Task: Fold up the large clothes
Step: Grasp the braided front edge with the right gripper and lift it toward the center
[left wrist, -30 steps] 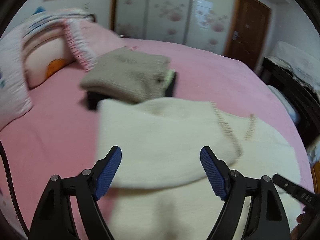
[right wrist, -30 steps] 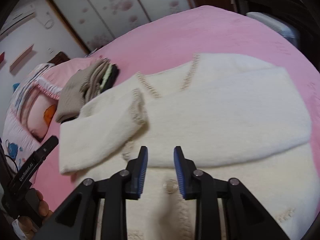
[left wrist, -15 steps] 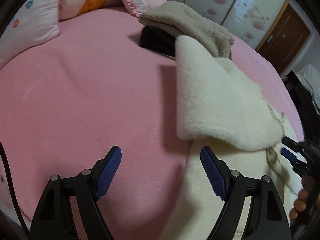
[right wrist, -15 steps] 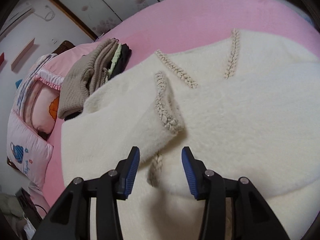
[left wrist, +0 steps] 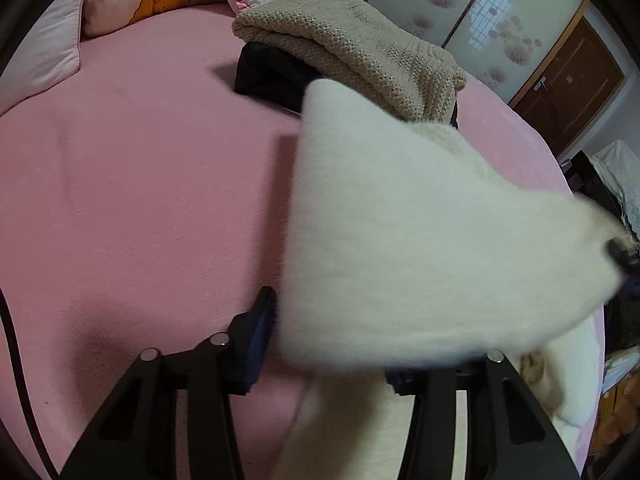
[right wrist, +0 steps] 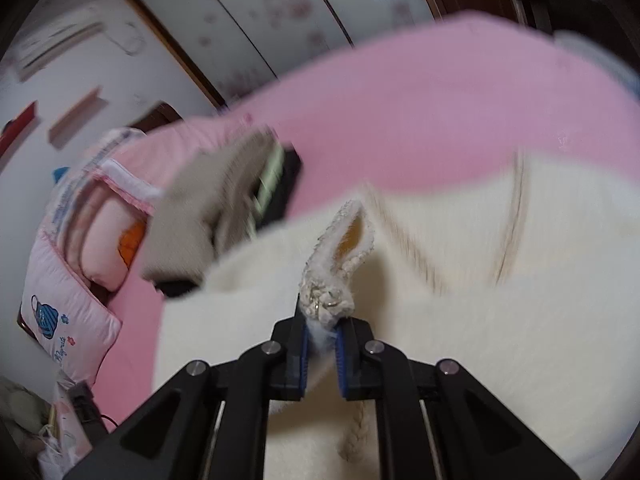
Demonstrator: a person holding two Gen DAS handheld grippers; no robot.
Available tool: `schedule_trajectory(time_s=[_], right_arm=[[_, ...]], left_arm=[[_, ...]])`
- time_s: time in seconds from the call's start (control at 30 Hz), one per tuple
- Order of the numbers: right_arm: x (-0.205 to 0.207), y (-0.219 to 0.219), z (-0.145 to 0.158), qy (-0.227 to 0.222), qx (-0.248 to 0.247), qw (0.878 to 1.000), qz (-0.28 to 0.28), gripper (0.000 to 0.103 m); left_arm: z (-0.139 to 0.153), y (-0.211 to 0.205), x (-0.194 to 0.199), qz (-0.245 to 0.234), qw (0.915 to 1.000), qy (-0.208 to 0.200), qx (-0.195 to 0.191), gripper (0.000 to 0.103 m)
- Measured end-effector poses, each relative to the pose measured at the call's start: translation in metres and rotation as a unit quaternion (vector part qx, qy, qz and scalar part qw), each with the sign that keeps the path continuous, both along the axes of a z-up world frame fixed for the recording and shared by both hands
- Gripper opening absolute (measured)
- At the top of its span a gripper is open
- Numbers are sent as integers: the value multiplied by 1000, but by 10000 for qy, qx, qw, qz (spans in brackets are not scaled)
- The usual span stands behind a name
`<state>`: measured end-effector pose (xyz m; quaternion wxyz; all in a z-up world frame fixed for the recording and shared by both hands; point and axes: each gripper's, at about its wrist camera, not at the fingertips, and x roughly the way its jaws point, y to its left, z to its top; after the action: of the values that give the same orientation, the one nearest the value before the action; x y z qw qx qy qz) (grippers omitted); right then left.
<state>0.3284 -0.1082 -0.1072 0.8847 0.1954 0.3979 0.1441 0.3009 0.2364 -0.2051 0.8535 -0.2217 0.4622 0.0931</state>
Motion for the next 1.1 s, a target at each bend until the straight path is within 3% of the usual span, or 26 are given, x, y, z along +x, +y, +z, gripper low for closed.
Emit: schedule_trajectory(time_s=[0.13, 0.23, 0.33, 0.47, 0.6, 0.87, 1.1], right_arm=[[-29, -38, 61, -986, -230, 9936, -509, 10], [-51, -71, 65, -1081, -465, 9902, -756, 10], [-70, -92, 35, -747, -1029, 9869, -992, 10], [-90, -118, -37, 260, -1134, 9860, -1196, 11], [-105, -119, -78, 650, -1209, 9841, -1129, 14], [-114, -147, -64, 989, -406, 9873, -1179, 26], [-107, -172, -45, 866, -233, 9874, -1304, 30]], left_arm=[[0, -7, 5, -2, 9999, -41, -156, 44], [-1, -20, 8, -122, 9998, -38, -157, 44], [-6, -31, 11, -161, 9998, 63, -81, 44], [-10, -37, 12, -213, 9996, 152, 49, 46], [-5, -40, 12, -507, 9981, 221, 276, 46], [20, -16, -25, -1314, 9910, 225, -112, 48], [26, 7, -27, -1273, 9916, 233, -48, 49]])
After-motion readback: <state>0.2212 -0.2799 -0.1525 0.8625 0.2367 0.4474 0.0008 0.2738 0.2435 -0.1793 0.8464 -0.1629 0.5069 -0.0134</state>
